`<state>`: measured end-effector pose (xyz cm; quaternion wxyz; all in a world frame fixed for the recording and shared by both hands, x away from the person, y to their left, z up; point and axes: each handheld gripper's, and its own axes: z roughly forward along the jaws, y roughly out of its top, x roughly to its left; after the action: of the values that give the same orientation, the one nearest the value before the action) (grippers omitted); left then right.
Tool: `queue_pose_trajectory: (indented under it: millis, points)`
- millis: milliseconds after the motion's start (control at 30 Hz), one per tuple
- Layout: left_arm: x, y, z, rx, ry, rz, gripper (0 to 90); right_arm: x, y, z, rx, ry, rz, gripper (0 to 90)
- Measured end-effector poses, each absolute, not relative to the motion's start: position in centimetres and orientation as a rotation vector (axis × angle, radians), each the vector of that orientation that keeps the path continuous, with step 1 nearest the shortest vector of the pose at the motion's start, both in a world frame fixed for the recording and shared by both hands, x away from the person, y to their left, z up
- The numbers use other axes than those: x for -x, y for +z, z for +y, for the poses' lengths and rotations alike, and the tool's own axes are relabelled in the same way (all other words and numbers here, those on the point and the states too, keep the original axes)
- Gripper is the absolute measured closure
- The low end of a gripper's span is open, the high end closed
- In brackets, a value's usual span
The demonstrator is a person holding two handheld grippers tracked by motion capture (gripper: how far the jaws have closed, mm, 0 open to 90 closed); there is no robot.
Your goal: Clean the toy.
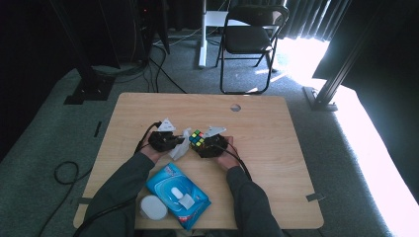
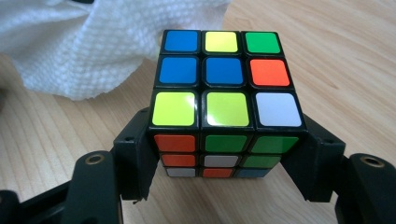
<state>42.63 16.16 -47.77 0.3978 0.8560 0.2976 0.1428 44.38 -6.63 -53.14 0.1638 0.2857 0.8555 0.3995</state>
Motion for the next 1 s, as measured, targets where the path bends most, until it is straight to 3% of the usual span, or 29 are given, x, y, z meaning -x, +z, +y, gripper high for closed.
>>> queue_pose_trajectory:
  millis: [1000]
  points:
    - [-42.7, -47.0, 15.4, -2.122, 0.400, 0.766, 86.4, -42.9, -51.4, -5.3, -0.744, 1.231, 2.475, 34.3]
